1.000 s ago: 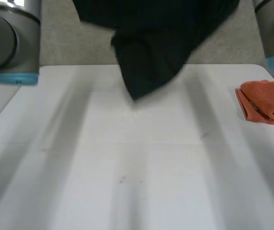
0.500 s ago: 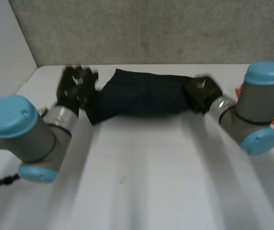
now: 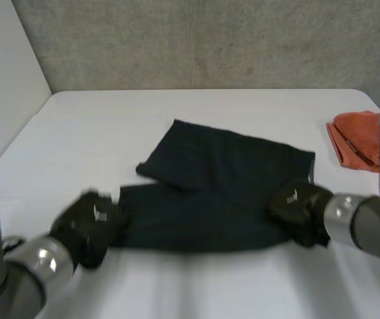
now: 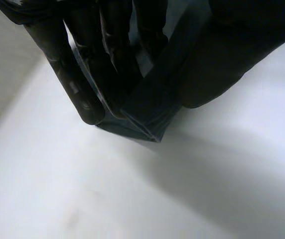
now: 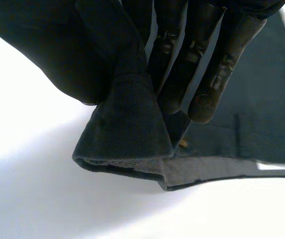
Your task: Fold the laundry.
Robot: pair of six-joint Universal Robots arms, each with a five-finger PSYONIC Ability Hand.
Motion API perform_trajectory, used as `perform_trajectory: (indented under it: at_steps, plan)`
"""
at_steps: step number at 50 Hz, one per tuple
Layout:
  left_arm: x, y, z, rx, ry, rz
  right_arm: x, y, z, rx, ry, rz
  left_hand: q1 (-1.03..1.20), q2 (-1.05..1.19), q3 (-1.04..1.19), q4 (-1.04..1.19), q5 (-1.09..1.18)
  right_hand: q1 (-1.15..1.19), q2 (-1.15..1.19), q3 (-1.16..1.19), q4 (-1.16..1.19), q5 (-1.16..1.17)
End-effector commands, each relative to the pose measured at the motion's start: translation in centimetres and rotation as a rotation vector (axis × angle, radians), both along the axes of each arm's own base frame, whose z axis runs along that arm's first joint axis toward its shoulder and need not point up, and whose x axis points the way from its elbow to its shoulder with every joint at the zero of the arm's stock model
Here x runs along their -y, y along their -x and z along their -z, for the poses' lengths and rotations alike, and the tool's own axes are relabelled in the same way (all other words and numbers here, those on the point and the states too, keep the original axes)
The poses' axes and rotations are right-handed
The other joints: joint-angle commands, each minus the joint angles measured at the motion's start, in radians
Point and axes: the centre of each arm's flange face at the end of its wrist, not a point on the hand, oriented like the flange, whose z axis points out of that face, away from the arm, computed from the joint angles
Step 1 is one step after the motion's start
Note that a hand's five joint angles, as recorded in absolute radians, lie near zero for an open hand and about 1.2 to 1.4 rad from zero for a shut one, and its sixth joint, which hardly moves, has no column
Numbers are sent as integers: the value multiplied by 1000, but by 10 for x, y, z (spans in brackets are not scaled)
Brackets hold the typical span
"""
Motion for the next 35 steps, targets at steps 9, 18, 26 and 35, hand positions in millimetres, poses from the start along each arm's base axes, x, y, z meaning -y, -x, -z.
perform_trajectory:
  at_steps: [9,18,26,35]
  plan:
    - [18,16,-11,35,167,85,-31,5,-18,54,-46,-63,275,198,203,193,235,447,214,218,208,239]
    - [122,81,6,-132,481,70,37,-2,1,139,176,142,275,198,203,193,235,447,214,218,208,239]
    - [173,126,39,-203,613,98,75,2,28,75,301,262,275,198,203,193,235,447,214,218,208,239]
    - [206,152,58,-295,758,119,97,-2,44,94,367,283,275,198,203,193,235,447,214,218,208,239]
